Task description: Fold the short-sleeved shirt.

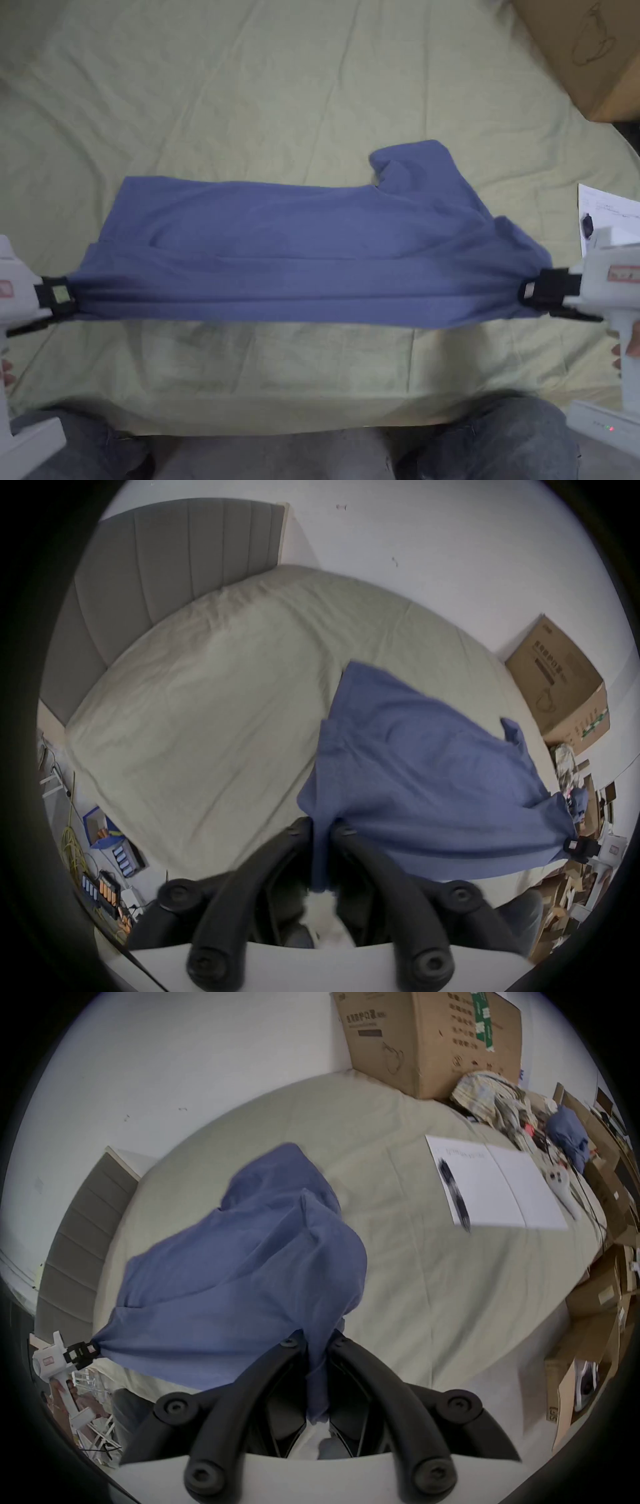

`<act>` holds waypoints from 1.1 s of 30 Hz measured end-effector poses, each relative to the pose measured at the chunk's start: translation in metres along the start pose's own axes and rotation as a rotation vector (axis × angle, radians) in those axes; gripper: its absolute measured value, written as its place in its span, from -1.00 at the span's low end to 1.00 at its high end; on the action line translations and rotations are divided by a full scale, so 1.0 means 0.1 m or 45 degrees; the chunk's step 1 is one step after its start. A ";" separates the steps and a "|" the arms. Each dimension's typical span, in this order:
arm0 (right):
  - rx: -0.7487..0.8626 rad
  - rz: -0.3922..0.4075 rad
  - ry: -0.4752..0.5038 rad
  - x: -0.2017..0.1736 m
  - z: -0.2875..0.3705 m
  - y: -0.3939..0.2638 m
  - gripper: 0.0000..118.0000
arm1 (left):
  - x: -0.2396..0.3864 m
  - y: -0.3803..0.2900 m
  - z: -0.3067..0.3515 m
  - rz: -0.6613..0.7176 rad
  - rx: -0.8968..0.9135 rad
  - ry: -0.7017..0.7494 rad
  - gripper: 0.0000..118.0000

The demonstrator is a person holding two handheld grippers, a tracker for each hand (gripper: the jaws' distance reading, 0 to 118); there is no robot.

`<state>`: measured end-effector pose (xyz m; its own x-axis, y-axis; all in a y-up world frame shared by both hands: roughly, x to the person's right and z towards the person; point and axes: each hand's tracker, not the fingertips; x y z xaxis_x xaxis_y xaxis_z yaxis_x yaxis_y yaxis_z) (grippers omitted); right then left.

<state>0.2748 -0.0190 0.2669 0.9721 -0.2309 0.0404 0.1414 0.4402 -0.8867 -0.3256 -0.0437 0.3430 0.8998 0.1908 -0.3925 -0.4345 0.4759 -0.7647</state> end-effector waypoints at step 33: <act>1.134 0.418 0.078 -1.43 1.06 -0.44 -1.00 | 1.20 -0.17 1.09 -0.427 1.078 -0.140 -1.00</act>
<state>0.1493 0.0869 0.3488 0.9807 -0.0125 -0.1949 -0.0216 0.9849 -0.1718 -0.2058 0.0644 0.3647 0.9910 -0.0107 -0.1338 -0.0141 0.9830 -0.1831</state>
